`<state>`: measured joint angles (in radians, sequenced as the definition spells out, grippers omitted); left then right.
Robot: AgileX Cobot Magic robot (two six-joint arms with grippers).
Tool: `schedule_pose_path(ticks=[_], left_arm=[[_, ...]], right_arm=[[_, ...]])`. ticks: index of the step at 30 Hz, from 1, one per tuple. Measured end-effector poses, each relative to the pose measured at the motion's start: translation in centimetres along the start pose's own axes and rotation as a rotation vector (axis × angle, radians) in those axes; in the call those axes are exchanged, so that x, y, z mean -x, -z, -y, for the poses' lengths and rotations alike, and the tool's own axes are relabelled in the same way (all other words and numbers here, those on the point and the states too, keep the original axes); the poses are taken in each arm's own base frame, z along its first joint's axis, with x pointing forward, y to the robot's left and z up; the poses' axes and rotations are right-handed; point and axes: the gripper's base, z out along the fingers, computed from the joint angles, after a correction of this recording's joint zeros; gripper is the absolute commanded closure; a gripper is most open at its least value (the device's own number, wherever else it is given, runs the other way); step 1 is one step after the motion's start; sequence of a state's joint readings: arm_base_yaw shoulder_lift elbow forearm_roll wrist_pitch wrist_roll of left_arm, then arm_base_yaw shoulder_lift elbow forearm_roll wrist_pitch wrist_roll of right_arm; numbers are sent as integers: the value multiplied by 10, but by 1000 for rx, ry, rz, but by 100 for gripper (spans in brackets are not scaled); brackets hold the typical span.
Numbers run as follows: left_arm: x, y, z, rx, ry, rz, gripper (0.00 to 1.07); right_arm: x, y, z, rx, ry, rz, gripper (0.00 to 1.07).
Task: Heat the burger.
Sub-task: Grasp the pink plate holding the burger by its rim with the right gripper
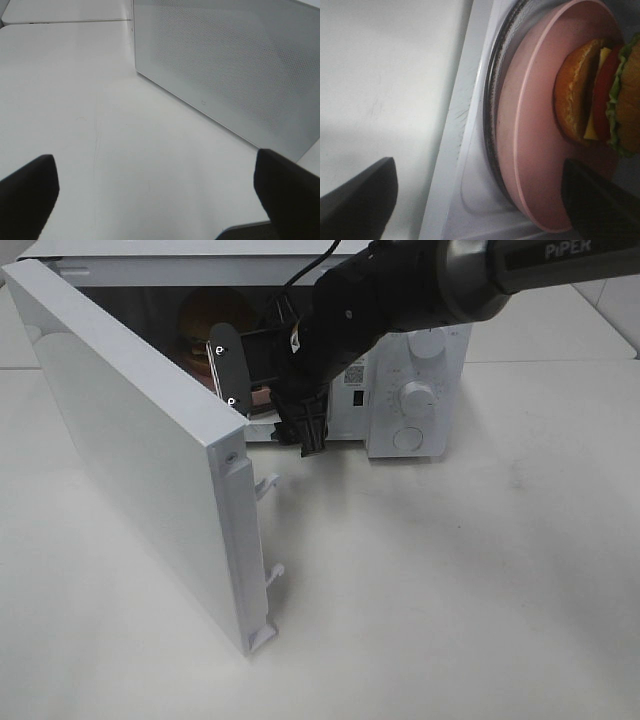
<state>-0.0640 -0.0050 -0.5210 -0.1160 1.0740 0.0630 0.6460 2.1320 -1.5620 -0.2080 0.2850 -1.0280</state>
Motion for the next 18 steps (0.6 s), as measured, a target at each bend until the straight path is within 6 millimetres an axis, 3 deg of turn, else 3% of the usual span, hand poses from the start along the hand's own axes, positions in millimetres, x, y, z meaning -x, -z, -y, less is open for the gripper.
schedule_pose_path(ticks=[18], left_arm=[[0, 0, 0, 0, 0, 0, 9]], right_arm=[[7, -49, 16, -7, -15, -34, 23]])
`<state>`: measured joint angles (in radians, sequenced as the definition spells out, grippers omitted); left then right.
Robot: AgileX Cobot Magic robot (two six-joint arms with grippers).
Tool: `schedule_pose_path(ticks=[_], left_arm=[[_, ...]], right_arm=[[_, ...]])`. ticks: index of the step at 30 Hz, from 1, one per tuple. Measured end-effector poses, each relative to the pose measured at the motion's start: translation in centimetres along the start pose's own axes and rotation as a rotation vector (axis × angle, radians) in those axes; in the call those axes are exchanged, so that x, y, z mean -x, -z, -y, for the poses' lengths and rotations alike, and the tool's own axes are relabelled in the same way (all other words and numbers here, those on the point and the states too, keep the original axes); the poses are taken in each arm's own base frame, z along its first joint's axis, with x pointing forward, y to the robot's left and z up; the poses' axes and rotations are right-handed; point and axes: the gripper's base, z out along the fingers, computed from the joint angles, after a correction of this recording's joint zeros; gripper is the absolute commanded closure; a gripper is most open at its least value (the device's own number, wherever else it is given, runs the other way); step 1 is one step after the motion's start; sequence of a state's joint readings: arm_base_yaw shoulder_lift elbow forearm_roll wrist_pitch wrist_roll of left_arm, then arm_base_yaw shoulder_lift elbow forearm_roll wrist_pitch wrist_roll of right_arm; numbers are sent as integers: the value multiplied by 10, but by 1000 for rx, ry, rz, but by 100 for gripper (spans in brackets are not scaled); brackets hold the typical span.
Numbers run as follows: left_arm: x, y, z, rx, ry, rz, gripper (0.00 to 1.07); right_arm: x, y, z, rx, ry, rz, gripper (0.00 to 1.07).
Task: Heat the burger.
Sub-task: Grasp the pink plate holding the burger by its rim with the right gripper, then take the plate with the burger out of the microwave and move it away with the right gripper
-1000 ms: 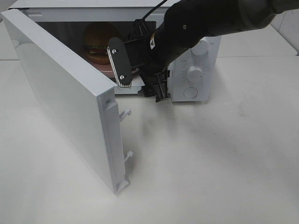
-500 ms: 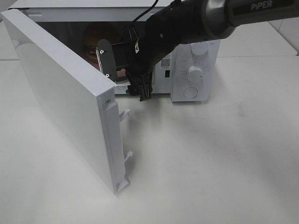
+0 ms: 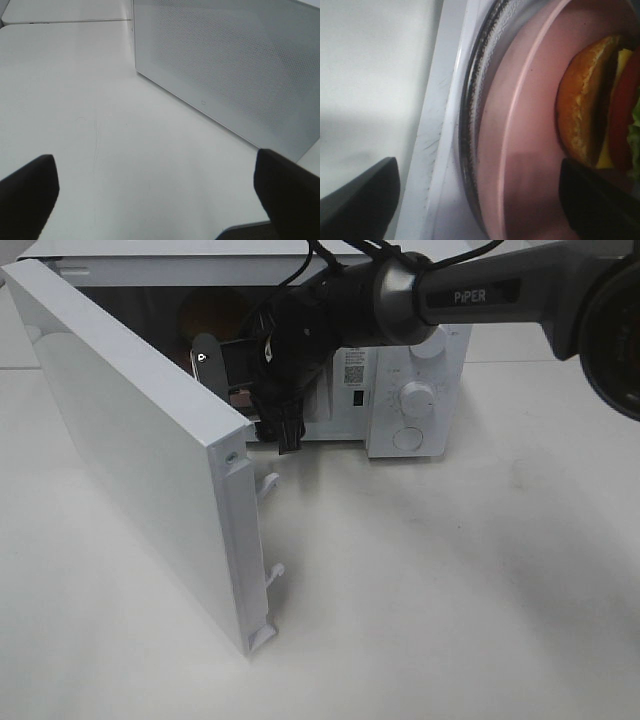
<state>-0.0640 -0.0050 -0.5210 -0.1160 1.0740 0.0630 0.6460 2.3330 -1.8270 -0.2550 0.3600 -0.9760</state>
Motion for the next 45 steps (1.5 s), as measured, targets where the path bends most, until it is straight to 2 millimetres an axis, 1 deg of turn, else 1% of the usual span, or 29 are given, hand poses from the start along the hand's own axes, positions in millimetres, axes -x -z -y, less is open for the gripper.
schedule_pose_path(ticks=[4, 10, 11, 12, 14, 15, 16, 17, 18, 19, 20, 21, 22, 23, 24, 25, 26, 33, 40, 43, 45], left_arm=[[0, 0, 0, 0, 0, 0, 9], [0, 0, 0, 0, 0, 0, 9], [0, 0, 0, 0, 0, 0, 9], [0, 0, 0, 0, 0, 0, 9], [0, 0, 0, 0, 0, 0, 9], [0, 0, 0, 0, 0, 0, 9], [0, 0, 0, 0, 0, 0, 9], [0, 0, 0, 0, 0, 0, 9], [0, 0, 0, 0, 0, 0, 9], [0, 0, 0, 0, 0, 0, 9], [0, 0, 0, 0, 0, 0, 9], [0, 0, 0, 0, 0, 0, 9], [0, 0, 0, 0, 0, 0, 9], [0, 0, 0, 0, 0, 0, 9], [0, 0, 0, 0, 0, 0, 9], [0, 0, 0, 0, 0, 0, 9], [0, 0, 0, 0, 0, 0, 9], [0, 0, 0, 0, 0, 0, 9], [0, 0, 0, 0, 0, 0, 9], [0, 0, 0, 0, 0, 0, 9], [0, 0, 0, 0, 0, 0, 9]], right_arm=[[0, -3, 2, -5, 6, -3, 25], [-7, -13, 4, -6, -3, -18, 30], [-10, -18, 3, 2, -8, -24, 35], [-10, -18, 3, 2, -8, -24, 35], [-10, -22, 0, 19, -9, -33, 44], [-10, -22, 0, 19, -9, -33, 44], [-11, -23, -1, 29, -15, -36, 55], [-11, -23, -1, 29, -15, -36, 55], [-11, -23, -3, 44, -18, -41, 60], [-11, -23, -4, 52, -21, -45, 76], [-11, -23, -4, 52, -21, -45, 76], [-8, -22, -5, 65, -32, -40, 90], [-8, -22, -5, 65, -32, -40, 90], [-6, -21, -5, 68, -32, -39, 97], [-3, -19, -5, 73, -36, -36, 107], [-3, -19, -5, 73, -36, -36, 107], [-1, -17, -1, 39, -20, -22, 107], [-3, -16, 0, 40, -1, -34, 107], [4, -13, -3, 54, 12, -34, 107], [8, -8, -4, 71, 28, -35, 107], [9, 2, -8, 94, 65, -32, 107]])
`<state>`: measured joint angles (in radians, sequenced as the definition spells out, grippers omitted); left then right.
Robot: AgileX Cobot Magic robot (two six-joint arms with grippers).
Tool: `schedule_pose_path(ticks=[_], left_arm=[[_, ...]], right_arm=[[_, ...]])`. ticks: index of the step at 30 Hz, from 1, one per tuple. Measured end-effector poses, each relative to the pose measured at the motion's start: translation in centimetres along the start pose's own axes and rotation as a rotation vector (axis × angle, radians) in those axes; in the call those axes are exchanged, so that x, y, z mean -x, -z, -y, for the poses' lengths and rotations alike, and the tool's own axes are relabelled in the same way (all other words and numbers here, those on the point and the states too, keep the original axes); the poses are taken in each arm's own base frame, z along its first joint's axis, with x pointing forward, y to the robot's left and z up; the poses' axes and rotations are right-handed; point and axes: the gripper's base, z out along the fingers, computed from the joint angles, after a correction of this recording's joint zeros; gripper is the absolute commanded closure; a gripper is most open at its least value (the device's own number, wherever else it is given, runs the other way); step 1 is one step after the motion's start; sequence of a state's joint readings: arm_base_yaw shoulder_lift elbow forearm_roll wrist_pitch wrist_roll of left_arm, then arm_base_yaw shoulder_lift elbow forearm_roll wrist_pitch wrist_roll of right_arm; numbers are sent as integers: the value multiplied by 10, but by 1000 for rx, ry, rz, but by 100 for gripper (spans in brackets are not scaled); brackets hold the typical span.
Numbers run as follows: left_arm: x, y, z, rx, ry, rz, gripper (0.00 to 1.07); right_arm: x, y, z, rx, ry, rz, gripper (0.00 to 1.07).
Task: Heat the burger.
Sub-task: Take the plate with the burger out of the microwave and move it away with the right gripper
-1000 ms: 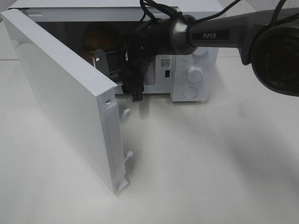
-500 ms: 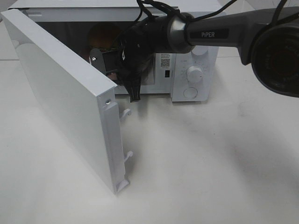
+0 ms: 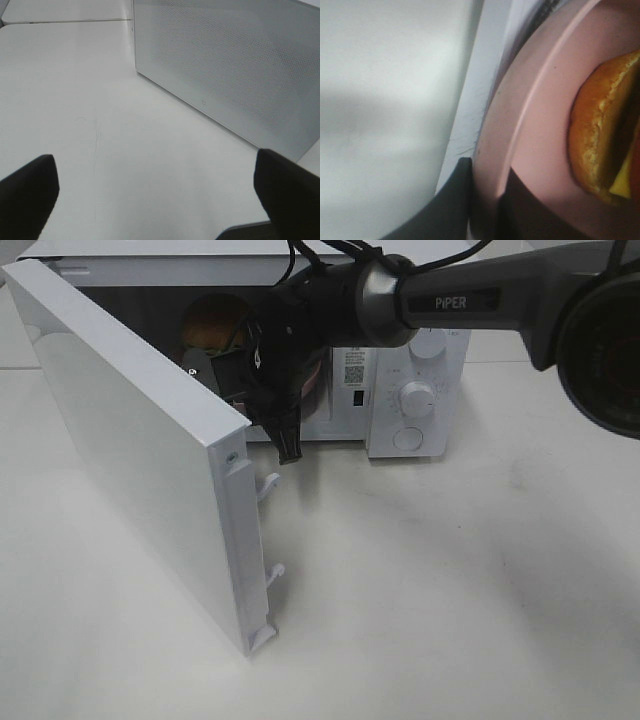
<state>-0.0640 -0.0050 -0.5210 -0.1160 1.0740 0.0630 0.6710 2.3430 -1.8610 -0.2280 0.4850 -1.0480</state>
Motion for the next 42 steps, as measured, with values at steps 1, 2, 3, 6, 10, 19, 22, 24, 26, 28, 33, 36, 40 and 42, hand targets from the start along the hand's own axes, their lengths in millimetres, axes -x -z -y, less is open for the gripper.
schedule_pose_path(ticks=[1, 2, 3, 6, 10, 19, 22, 24, 26, 28, 33, 36, 40, 42], left_arm=[[0, 0, 0, 0, 0, 0, 9], [0, 0, 0, 0, 0, 0, 9], [0, 0, 0, 0, 0, 0, 9], [0, 0, 0, 0, 0, 0, 9], [0, 0, 0, 0, 0, 0, 9], [0, 0, 0, 0, 0, 0, 9], [0, 0, 0, 0, 0, 0, 9], [0, 0, 0, 0, 0, 0, 9], [0, 0, 0, 0, 0, 0, 9], [0, 0, 0, 0, 0, 0, 9], [0, 0, 0, 0, 0, 0, 9], [0, 0, 0, 0, 0, 0, 9], [0, 0, 0, 0, 0, 0, 9], [0, 0, 0, 0, 0, 0, 9]], right_arm=[[0, 0, 0, 0, 0, 0, 107], [0, 2, -1, 2, 14, 0, 107], [0, 2, -1, 2, 14, 0, 107], [-4, 12, -10, 20, 55, 0, 107], [-6, 22, -16, 14, 72, 18, 107], [-10, 43, -31, 15, 94, 36, 107], [-10, 44, -32, 13, 99, 38, 107], [-11, 52, -35, 8, 104, 50, 107], [-11, 54, -36, 8, 110, 53, 107], [-12, 58, -38, 2, 120, 57, 107], [-13, 68, -42, -1, 125, 74, 107], [-15, 77, -46, 9, 158, 101, 107], [-20, 83, -50, 22, 184, 119, 107], [-24, 89, -52, 28, 207, 133, 107]])
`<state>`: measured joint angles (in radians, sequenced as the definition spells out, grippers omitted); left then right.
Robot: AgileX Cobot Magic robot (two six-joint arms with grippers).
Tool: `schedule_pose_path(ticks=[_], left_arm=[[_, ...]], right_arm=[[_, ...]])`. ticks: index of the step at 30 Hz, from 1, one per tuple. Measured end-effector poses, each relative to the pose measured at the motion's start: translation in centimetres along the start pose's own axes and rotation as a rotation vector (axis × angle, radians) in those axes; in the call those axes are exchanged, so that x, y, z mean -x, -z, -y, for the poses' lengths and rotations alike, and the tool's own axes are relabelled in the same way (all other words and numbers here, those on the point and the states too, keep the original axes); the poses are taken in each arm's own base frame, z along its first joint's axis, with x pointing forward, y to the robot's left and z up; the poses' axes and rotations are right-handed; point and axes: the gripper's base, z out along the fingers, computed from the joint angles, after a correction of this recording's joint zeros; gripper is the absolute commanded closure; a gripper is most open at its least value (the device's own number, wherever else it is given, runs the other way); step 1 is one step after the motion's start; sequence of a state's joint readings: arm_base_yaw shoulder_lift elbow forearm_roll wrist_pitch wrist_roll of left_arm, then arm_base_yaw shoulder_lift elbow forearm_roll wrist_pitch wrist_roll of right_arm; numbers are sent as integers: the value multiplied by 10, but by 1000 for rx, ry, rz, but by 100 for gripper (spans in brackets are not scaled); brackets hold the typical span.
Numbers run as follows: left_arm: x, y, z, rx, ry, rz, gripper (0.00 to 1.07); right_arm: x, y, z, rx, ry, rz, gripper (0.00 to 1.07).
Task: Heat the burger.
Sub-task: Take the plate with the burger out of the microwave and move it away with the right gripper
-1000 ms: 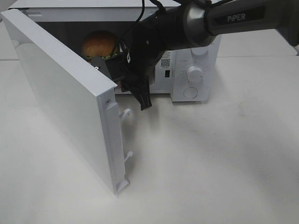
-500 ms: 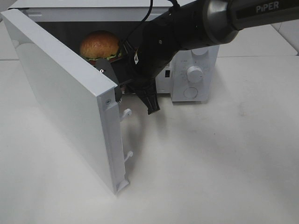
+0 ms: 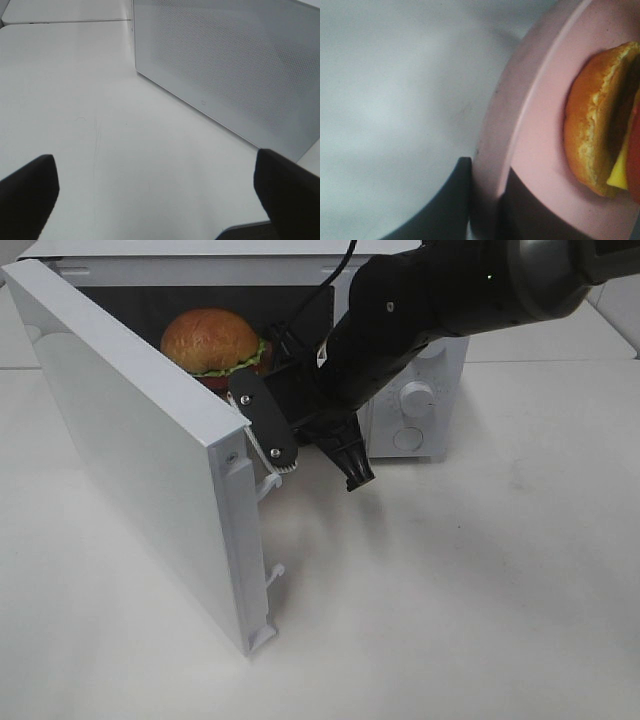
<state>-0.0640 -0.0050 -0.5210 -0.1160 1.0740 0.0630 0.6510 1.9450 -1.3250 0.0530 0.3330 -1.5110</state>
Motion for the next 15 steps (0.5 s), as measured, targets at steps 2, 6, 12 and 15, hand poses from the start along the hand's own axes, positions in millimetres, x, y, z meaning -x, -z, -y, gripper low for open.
schedule_pose_path(ticks=[2, 6, 12, 15], left_arm=[[0, 0, 0, 0, 0, 0, 9], [0, 0, 0, 0, 0, 0, 9], [0, 0, 0, 0, 0, 0, 9], [0, 0, 0, 0, 0, 0, 9]], right_arm=[[-2, 4, -3, 5, 14, 9, 107], [-4, 10, -10, 15, 29, 23, 107], [-8, 28, -25, 25, 53, 32, 107], [-9, 38, -34, 30, 51, 32, 107]])
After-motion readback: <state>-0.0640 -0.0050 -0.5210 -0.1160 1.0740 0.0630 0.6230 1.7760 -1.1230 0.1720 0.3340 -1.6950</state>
